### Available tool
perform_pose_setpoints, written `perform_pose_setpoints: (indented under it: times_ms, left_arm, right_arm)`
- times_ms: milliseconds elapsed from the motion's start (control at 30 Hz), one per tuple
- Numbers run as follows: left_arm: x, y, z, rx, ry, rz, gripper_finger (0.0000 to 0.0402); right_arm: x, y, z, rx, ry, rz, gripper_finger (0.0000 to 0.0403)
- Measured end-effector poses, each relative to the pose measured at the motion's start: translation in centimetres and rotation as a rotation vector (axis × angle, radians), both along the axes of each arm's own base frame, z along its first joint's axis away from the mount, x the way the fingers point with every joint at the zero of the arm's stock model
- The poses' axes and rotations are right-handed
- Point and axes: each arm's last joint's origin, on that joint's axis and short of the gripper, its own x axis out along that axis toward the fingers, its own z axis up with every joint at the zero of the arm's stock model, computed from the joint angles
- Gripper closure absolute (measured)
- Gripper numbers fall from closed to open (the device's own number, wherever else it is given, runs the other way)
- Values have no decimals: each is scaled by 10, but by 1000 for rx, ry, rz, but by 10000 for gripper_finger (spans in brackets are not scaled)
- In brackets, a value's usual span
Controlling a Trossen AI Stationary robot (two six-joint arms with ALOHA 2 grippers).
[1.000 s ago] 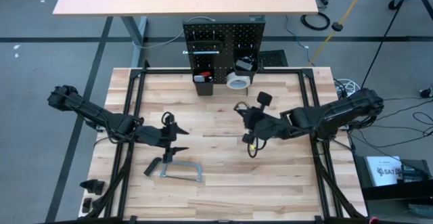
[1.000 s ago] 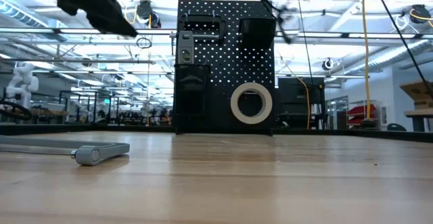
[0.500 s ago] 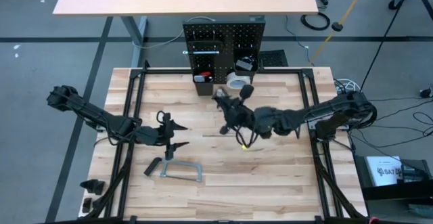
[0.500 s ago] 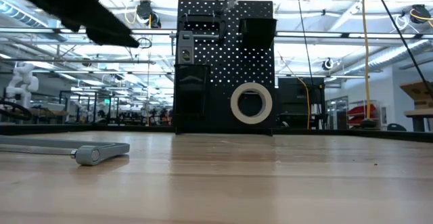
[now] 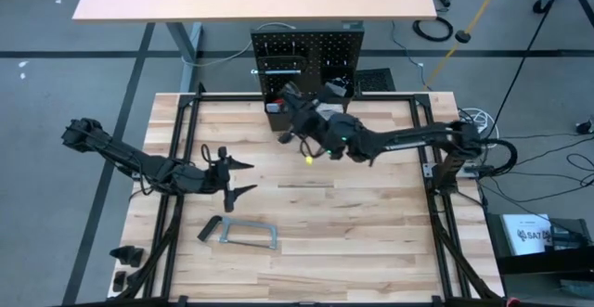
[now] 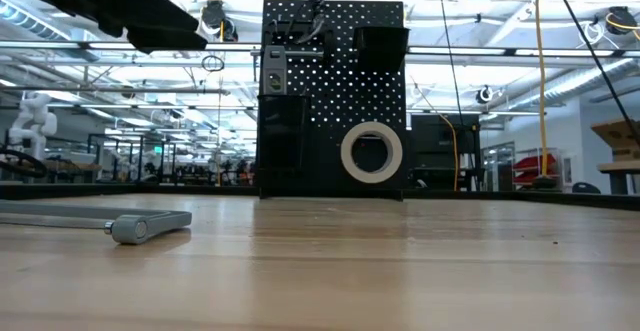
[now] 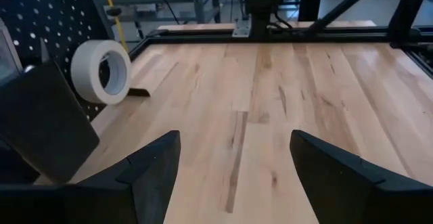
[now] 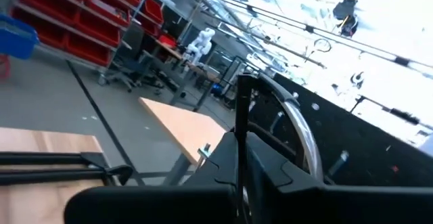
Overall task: Hang tools onto peg board
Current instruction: Put the black safety glasses into the left black tool bin
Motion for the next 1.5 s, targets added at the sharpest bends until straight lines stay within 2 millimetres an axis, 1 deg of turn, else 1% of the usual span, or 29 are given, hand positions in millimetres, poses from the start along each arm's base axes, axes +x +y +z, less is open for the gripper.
perform_pose_setpoints:
  times_ms: [100, 200, 367, 533, 733, 933, 1033, 1167, 1367, 1500]
  left_arm:
    - [0, -1, -1, -4, 6, -16, 118]
    - [0, -1, -2, -17, 21, -29, 118]
    - [-1, -1, -4, -13, 42, -29, 118]
    - [-1, -1, -5, -28, 49, -26, 118]
    - [-1, -1, -5, -34, 46, -24, 118]
    - [-1, -1, -5, -39, 45, -34, 118]
    - [-1, -1, -5, -39, 45, -35, 118]
    - [-1, -1, -5, -39, 45, -35, 118]
    - [-1, -1, -5, -38, 46, -35, 118]
    - [-1, -1, -5, -38, 46, -35, 118]
  right_arm:
    - [19, -8, -1, -47, 40, -44, 403]
    - [31, -12, 2, -80, 75, -127, 403]
    - [41, -13, 7, -105, 80, -143, 403]
    - [40, -21, 9, -88, 64, -164, 402]
    - [44, -36, -3, -19, 54, -162, 402]
    - [58, -42, -30, -29, 81, -173, 402]
    - [62, -43, -38, -30, 65, -183, 402]
    - [64, -47, -44, -23, 73, -209, 402]
    - [62, -60, -46, 21, 54, -223, 402]
    - [62, -63, -50, 41, 70, -223, 402]
